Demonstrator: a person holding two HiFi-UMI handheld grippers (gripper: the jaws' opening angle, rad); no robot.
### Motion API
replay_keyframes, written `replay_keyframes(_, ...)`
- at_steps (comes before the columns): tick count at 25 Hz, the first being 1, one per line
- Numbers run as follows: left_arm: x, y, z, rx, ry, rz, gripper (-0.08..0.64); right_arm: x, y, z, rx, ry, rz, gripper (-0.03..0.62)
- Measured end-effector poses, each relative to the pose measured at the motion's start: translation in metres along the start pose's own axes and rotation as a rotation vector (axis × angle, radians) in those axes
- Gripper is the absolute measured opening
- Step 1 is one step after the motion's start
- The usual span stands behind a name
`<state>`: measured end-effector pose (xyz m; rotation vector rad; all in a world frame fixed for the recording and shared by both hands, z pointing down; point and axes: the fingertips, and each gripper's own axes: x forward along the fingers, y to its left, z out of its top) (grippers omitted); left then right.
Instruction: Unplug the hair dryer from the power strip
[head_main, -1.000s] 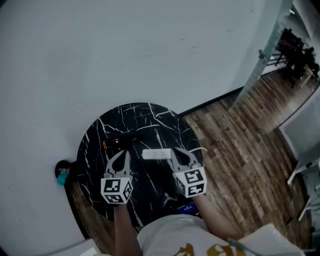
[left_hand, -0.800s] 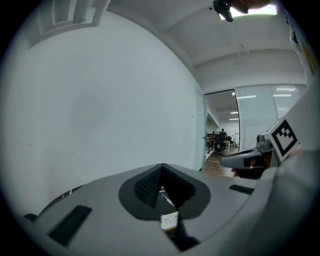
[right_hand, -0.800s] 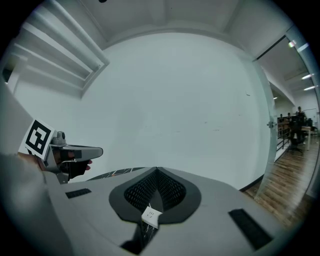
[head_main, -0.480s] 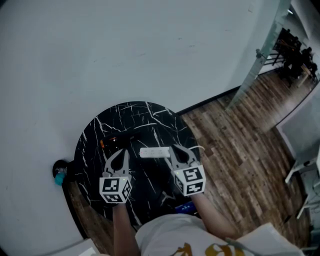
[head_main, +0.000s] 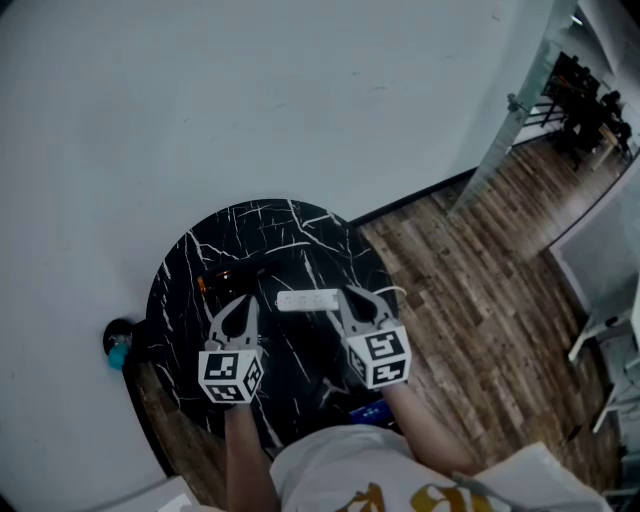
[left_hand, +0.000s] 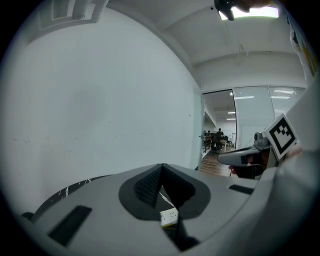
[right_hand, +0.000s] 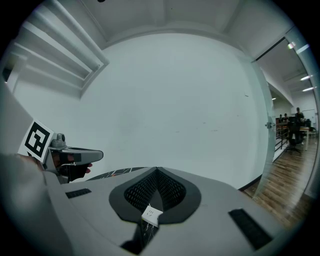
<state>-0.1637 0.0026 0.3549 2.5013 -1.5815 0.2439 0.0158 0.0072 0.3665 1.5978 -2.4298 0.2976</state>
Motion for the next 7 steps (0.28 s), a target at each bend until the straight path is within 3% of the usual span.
replay_keyframes(7, -0.0001, -0.0008, 0.0, -0.002, -0.001, 0.001, 0.002, -0.0009, -0.0018, -0.002, 0.005, 0.0, -0.008, -0.002)
